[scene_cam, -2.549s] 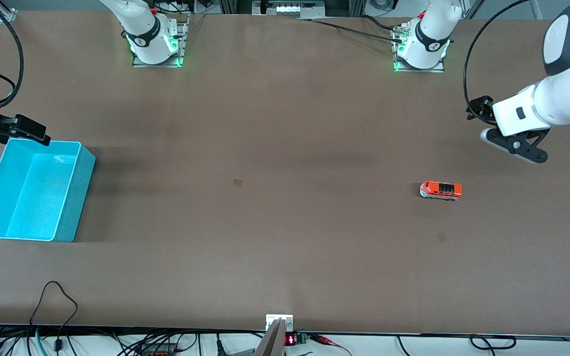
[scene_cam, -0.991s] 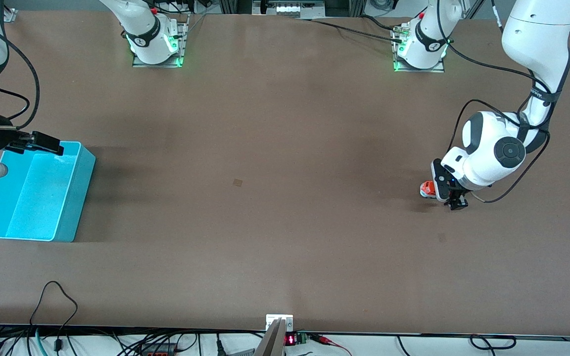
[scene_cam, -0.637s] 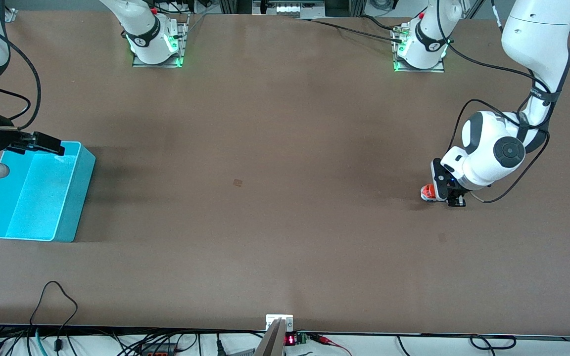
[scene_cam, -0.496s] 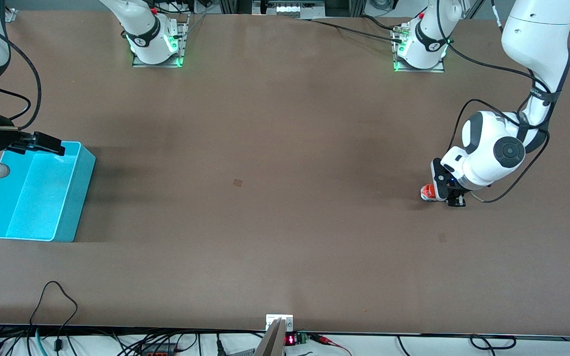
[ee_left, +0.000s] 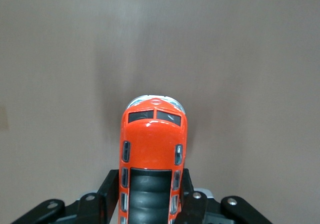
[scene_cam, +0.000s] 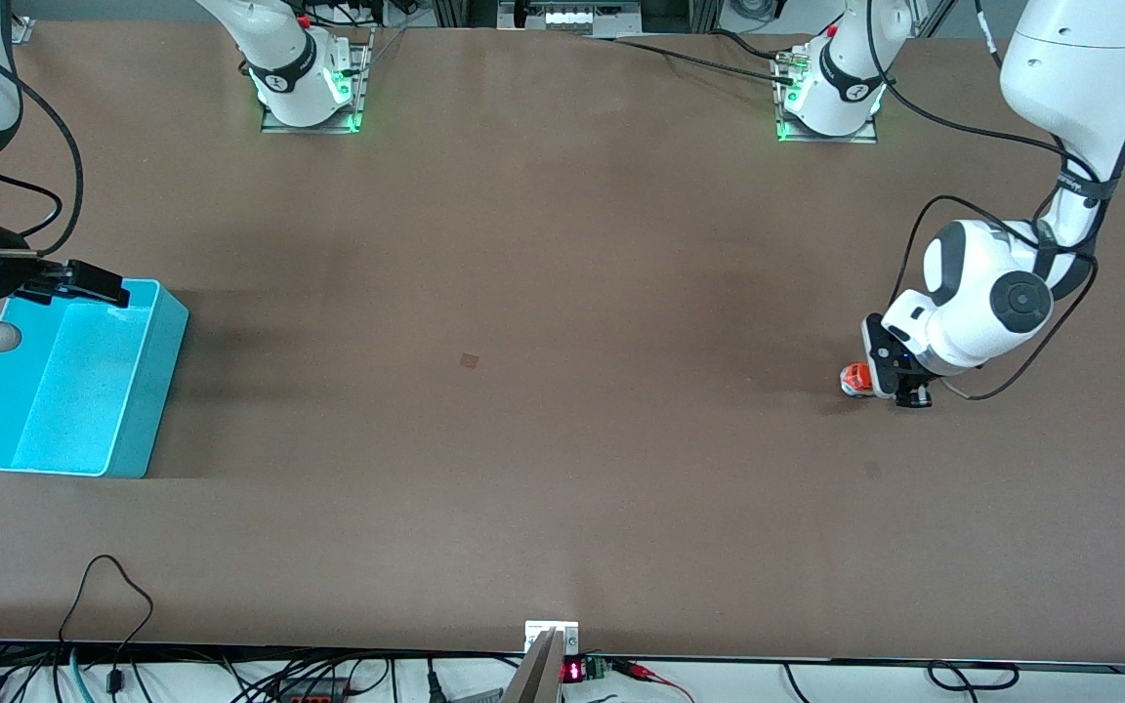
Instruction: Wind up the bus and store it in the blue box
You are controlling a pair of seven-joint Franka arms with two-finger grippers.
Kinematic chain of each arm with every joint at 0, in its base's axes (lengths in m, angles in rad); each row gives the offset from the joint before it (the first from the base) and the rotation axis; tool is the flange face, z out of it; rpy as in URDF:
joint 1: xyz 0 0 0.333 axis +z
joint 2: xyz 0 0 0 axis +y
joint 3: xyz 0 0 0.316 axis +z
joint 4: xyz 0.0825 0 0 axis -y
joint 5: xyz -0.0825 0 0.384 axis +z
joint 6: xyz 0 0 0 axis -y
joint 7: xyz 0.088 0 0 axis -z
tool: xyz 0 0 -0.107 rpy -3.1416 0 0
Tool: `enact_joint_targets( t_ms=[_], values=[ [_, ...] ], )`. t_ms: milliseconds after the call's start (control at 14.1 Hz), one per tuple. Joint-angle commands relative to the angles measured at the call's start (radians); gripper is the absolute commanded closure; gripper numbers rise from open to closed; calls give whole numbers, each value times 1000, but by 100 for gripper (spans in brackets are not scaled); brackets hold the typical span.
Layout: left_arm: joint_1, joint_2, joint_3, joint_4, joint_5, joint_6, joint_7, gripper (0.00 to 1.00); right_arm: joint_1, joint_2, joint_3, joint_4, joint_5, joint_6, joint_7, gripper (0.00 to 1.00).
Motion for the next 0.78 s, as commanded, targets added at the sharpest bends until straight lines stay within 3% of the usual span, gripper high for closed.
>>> enact_joint_targets(
  t_ms=[0, 708],
  values=[
    [73, 72, -1, -2, 19, -16, 64, 86, 5, 10, 2, 15, 6, -13, -6, 0],
    [325, 173, -1, 116, 19, -9, 386, 86, 5, 18, 2, 14, 6, -15, -11, 0]
  ],
)
